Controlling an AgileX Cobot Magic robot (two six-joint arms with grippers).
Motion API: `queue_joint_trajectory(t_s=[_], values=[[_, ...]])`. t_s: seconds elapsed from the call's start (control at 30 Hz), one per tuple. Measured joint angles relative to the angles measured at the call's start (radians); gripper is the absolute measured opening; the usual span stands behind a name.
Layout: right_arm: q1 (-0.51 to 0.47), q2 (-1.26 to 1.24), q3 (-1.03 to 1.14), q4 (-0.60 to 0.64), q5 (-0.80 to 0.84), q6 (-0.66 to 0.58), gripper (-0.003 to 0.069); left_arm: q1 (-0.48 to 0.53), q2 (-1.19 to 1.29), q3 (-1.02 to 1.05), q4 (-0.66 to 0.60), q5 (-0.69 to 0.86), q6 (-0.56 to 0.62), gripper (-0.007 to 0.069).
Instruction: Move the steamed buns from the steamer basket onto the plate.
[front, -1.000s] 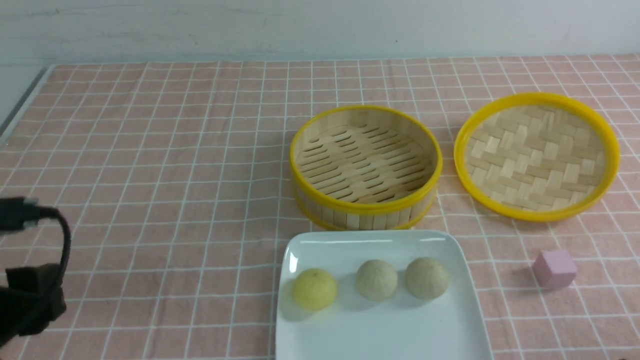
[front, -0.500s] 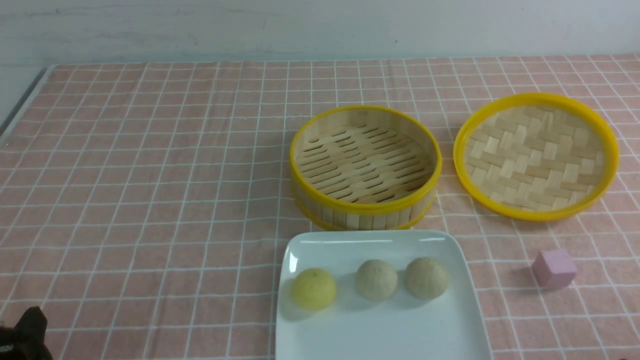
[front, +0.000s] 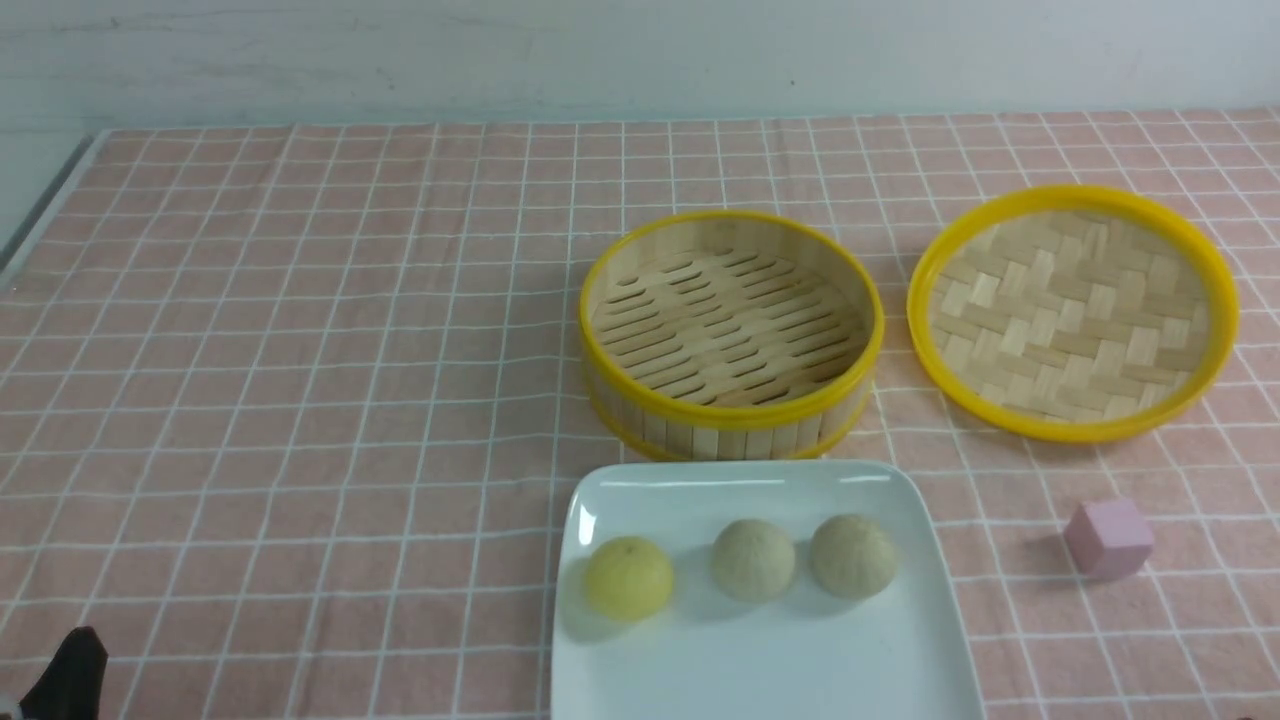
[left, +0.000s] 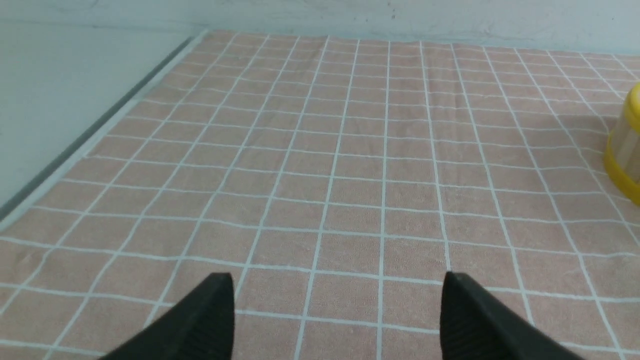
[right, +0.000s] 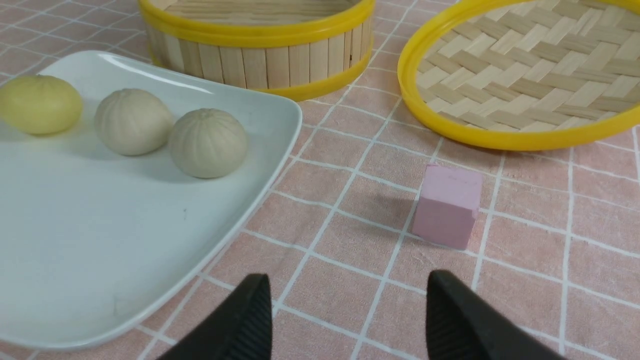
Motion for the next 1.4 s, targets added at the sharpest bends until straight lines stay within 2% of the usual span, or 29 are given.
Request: queue_joint_trajectory(t_s=[0.57, 0.67, 0.7, 0.77, 0.8, 0.9, 1.1, 1.4], values=[[0.0, 0.0, 0.0, 0.0, 0.0, 0.0, 0.0422, 0.0, -0.001, 0.0, -0.028, 0.002, -0.017, 0.0546], [0.0, 0.0, 0.0, 0.0, 0.0, 0.0, 0.0422, 0.0, -0.001, 0.0, 0.043, 0.002, -0.093, 0.0546], [0.0, 0.0, 0.0, 0.0, 0.0, 0.0, 0.0422, 0.0, -0.001, 0.0, 0.15, 0.002, -0.191, 0.0546], [0.0, 0.0, 0.0, 0.0, 0.0, 0.0, 0.0422, 0.0, -0.001, 0.0, 0.208, 0.002, -0.254, 0.0546], [0.0, 0.0, 0.0, 0.0, 0.0, 0.0, 0.0422, 0.0, -0.001, 0.0, 0.304, 0.005, -0.367, 0.0546], [0.0, 0.0, 0.0, 0.0, 0.0, 0.0, 0.0422, 0.0, -0.001, 0.002, 0.393, 0.008, -0.451, 0.0546], [0.0, 0.0, 0.0, 0.0, 0.0, -0.001, 0.0422, 0.0, -0.003, 0.013, 0.443, 0.023, -0.508, 0.0546], [0.0, 0.0, 0.0, 0.0, 0.0, -0.001, 0.0422, 0.0, -0.067, 0.014, 0.467, 0.067, -0.517, 0.0546]])
